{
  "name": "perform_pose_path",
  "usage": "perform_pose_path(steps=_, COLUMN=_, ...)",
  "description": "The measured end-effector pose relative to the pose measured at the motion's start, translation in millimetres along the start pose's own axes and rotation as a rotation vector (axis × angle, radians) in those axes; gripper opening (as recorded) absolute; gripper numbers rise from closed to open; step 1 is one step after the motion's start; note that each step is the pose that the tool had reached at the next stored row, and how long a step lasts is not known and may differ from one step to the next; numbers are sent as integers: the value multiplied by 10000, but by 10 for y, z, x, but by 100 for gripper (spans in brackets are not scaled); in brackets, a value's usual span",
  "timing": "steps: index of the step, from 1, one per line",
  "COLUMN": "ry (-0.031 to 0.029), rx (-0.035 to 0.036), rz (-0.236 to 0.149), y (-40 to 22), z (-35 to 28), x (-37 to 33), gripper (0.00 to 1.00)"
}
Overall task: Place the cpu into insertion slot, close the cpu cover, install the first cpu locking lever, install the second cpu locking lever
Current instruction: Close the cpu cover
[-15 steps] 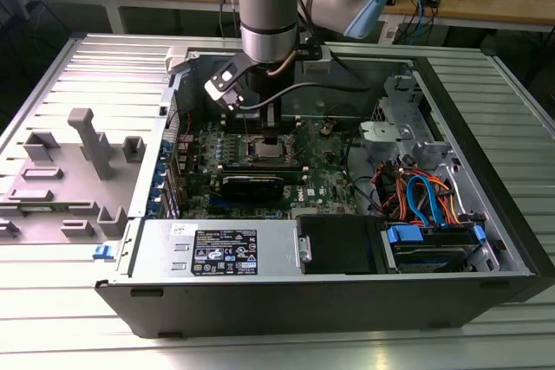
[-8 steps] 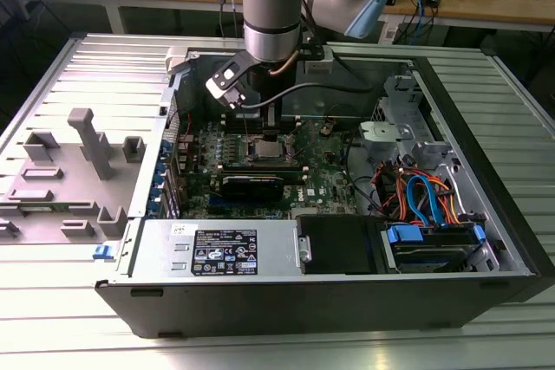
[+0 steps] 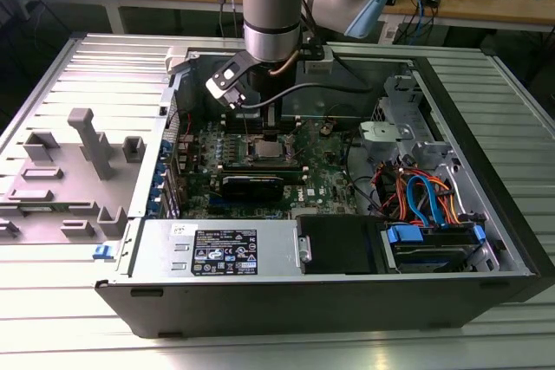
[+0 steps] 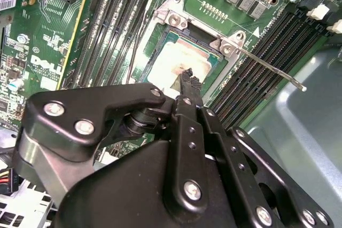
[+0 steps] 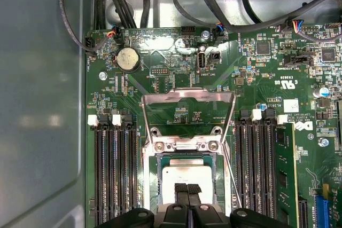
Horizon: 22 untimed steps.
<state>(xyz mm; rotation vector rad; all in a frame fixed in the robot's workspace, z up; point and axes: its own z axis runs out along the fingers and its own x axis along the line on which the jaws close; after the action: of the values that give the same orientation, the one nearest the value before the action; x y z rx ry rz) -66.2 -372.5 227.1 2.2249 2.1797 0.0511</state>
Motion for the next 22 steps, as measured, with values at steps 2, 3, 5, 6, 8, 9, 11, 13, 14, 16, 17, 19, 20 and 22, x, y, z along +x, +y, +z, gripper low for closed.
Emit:
perform_pose_path(steps=2, ry=1, rx=0, rz=0, y=0, z=0, x=0, gripper=11)
perform_pose_path(steps=3, ry=1, rx=0, rz=0, y=0, z=0, x=0, gripper=11)
perform_pose_path(steps=5, ry=0, rx=0, rz=-1, y=0, z=-4, x=-1, gripper=11)
perform_pose_path(steps=6, ry=-1, rx=1, rz=-1, y=0, z=-10, x=-1, gripper=11)
perform_pose_path(steps=8, ry=0, rx=0, rz=-1, y=1, z=-36, x=0, gripper=11)
perform_pose_path(steps=9, ry=0, rx=1, rz=0, y=2, z=-50, x=0, gripper=11)
perform_pose_path(steps=11, ry=0, rx=0, rz=0, y=3, z=-77, x=0, gripper=11)
perform_pose_path(steps=13, ry=0, rx=0, rz=0, y=5, z=-124, x=0, gripper=11)
perform_pose_path(steps=14, ry=0, rx=1, rz=0, y=5, z=-138, x=0, gripper=11)
perform_pose_path(steps=16, ry=1, rx=0, rz=0, y=6, z=-159, x=1, gripper=11)
perform_pose_path(steps=17, ry=1, rx=0, rz=0, y=7, z=-173, x=1, gripper=11)
perform_pose_path(steps=19, ry=1, rx=0, rz=-1, y=9, z=-205, x=1, gripper=11)
perform_pose_path(steps=20, ry=1, rx=0, rz=-1, y=9, z=-221, x=1, gripper=11)
perform_pose_path(steps=22, ry=1, rx=0, rz=0, y=10, z=-249, x=1, gripper=11)
